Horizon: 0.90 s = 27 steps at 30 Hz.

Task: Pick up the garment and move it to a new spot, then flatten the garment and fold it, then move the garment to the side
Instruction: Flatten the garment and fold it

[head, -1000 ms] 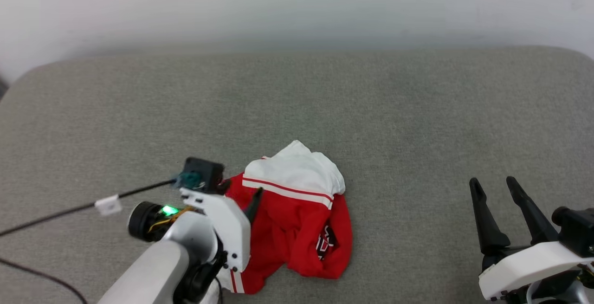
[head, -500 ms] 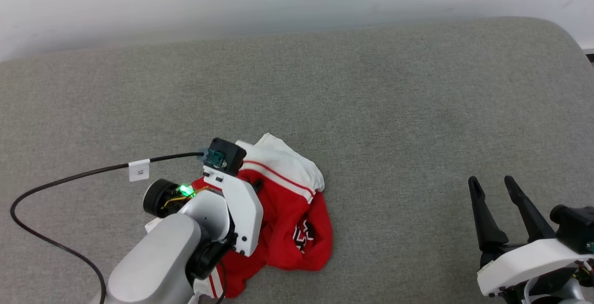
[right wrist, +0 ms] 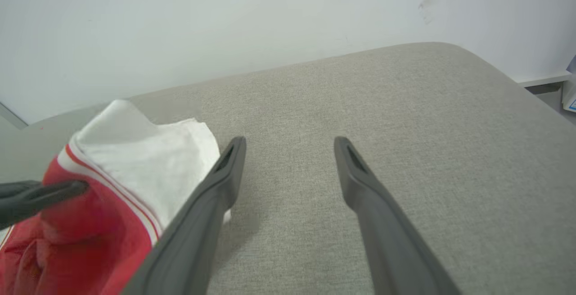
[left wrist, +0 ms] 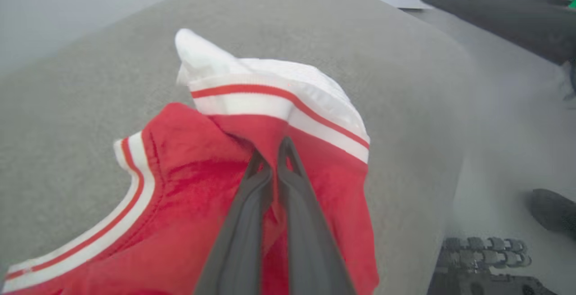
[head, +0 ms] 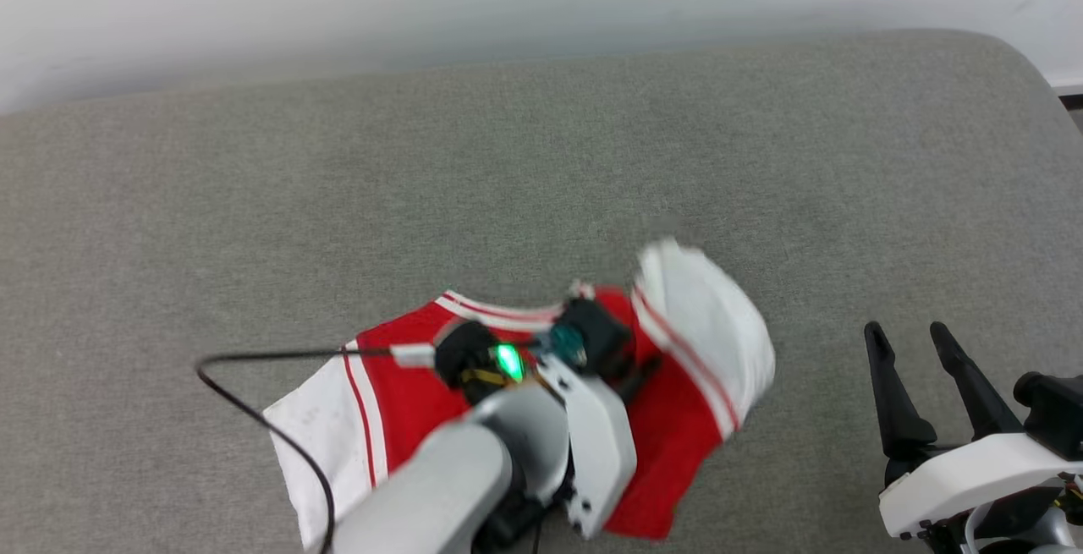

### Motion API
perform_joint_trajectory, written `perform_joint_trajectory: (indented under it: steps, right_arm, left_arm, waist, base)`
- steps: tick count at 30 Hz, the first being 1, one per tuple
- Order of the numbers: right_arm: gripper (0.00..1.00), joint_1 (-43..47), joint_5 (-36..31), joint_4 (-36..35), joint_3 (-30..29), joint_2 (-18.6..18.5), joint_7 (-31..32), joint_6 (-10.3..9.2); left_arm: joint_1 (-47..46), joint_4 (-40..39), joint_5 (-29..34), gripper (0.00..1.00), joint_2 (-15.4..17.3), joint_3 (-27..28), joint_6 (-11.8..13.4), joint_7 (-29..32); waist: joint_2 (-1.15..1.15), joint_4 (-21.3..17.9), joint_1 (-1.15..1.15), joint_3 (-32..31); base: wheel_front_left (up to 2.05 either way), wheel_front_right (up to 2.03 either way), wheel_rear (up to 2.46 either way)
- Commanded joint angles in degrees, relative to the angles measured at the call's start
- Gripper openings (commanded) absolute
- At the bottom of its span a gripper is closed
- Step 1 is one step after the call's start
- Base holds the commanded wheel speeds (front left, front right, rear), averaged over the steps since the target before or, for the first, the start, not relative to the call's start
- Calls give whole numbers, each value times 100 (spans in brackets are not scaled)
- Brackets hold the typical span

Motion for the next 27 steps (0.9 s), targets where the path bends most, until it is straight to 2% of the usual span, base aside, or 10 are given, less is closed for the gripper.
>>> perform_joint_trajectory:
  steps: [1,5,6,7,9,15,19,27]
  right_arm:
    - [100,-66,30,8,10,9,5,-4]
    - [100,-96,41,29,9,9,-23,-4]
    - [100,-86,38,35,-3,9,-31,-4]
    - [100,-88,25,38,-7,9,-41,-4]
    - [100,-84,-9,36,-32,9,-50,-4]
    - [100,13,-116,9,-46,9,-8,-4]
    - [100,119,-175,-51,-68,9,28,-4]
    - [100,323,-204,-128,-108,9,153,-4]
  left_arm:
    - [167,229,-64,0,-25,-129,-67,73]
    - [373,836,-191,0,-216,-377,-188,173]
    - [359,942,-169,44,-233,-393,-194,111]
    - [333,1019,-142,100,-247,-389,-201,7]
    - [320,1107,-120,100,-308,-365,-197,-232]
    - [437,840,69,100,-267,-29,185,-1323]
    - [698,518,13,100,-93,335,555,-1814]
    - [1510,-104,-245,100,522,1285,1430,-2394]
  waist:
    - [0,-29,0,40]
    - [0,-48,0,94]
    - [0,-35,0,99]
    - [0,-17,0,96]
    - [0,47,0,53]
    - [0,273,0,-241]
    - [0,430,0,-483]
    - [0,589,0,-807]
  base:
    - [0,0,0]
    - [0,0,0]
    - [0,0,0]
    - [0,0,0]
    - [0,0,0]
    - [0,0,0]
    - [0,0,0]
    - [0,0,0]
